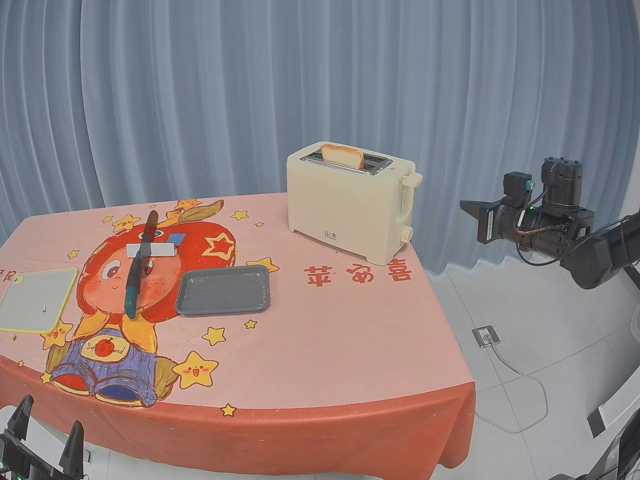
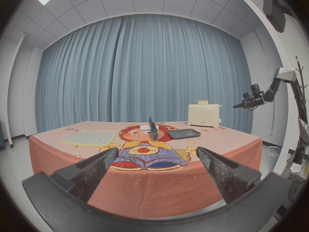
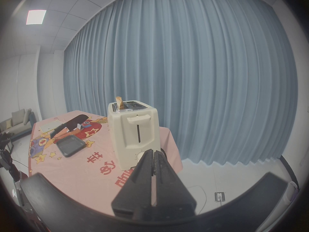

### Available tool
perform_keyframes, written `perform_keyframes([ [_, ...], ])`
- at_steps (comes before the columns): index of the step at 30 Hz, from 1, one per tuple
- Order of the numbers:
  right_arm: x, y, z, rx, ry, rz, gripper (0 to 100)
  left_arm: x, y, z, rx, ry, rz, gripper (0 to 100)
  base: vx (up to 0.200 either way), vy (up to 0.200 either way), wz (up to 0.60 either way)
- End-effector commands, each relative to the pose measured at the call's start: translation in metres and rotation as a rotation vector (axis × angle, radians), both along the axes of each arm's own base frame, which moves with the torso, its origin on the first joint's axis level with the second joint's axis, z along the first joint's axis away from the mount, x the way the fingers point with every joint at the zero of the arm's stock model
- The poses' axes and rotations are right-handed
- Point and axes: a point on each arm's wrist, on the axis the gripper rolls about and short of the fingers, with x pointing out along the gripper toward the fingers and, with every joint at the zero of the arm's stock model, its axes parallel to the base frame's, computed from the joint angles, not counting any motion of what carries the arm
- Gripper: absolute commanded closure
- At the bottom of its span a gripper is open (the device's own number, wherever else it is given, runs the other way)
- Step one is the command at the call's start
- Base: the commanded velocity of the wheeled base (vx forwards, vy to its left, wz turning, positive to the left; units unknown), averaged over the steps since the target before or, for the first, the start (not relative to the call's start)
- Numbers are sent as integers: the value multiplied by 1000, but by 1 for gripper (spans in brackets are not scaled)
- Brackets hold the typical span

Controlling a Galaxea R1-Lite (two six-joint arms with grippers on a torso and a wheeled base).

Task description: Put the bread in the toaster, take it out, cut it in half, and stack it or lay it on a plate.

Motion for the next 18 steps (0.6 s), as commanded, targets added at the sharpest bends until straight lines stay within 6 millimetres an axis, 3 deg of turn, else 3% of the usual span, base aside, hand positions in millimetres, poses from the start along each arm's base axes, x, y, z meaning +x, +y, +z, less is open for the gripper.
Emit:
perform_keyframes([
  [1, 25, 8, -49, -20, 81, 8, 100, 1, 0, -5, 0, 18, 1, 0, 0, 0, 0],
  [8, 47, 16, -82, -23, 103, 13, 100, 1, 0, -5, 0, 18, 2, 0, 0, 0, 0],
  [18, 65, 27, -107, -26, 117, 28, 100, 1, 0, -5, 0, 18, 1, 0, 0, 0, 0],
])
